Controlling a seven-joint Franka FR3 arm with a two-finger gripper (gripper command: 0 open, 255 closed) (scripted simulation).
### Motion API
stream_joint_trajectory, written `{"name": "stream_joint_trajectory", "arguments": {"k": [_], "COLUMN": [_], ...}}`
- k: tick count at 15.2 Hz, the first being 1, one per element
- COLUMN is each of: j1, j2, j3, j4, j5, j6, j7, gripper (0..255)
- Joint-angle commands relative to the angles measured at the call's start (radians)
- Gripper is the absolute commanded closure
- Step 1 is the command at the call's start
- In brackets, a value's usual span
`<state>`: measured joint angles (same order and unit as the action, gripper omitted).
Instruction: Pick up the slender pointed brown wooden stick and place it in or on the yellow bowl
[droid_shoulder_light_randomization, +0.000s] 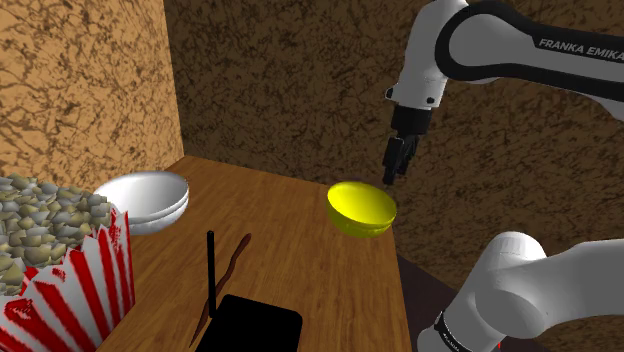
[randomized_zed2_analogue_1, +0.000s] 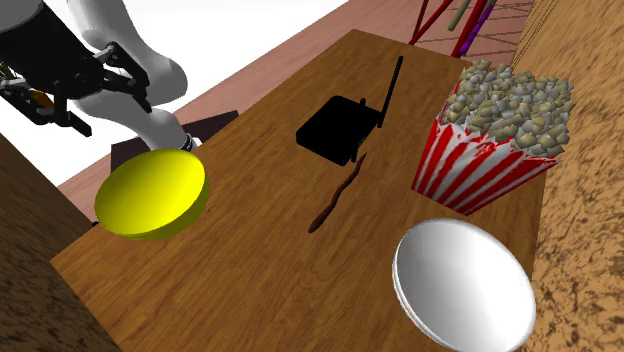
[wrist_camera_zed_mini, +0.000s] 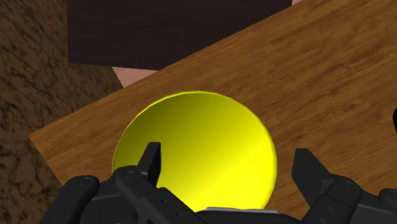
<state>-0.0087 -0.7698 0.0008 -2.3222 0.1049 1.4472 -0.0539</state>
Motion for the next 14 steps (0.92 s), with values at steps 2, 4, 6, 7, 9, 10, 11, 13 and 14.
{"name": "stream_joint_trajectory", "arguments": {"k": [2,4,6,7,9,10,11,13,14], "j1": [-0.002,-0.006,-0.009,-0.011,-0.014,-0.015,-0.018,-0.024,-0.029], "j2": [-0.011,-0.029,-0.037,-0.038,-0.033,-0.027,-0.019,0.005,0.020], "j3": [0.025,0.078,0.133,0.162,0.219,0.249,0.278,0.339,0.370], "j4": [-0.021,-0.057,-0.086,-0.098,-0.116,-0.122,-0.127,-0.129,-0.128], "j5": [0.022,0.069,0.115,0.138,0.183,0.205,0.226,0.264,0.281], "j6": [0.017,0.053,0.092,0.114,0.158,0.182,0.207,0.258,0.284], "j7": [0.048,0.143,0.237,0.284,0.376,0.423,0.469,0.560,0.606], "gripper": [0,0,0,0,0,0,0,0,0]}}
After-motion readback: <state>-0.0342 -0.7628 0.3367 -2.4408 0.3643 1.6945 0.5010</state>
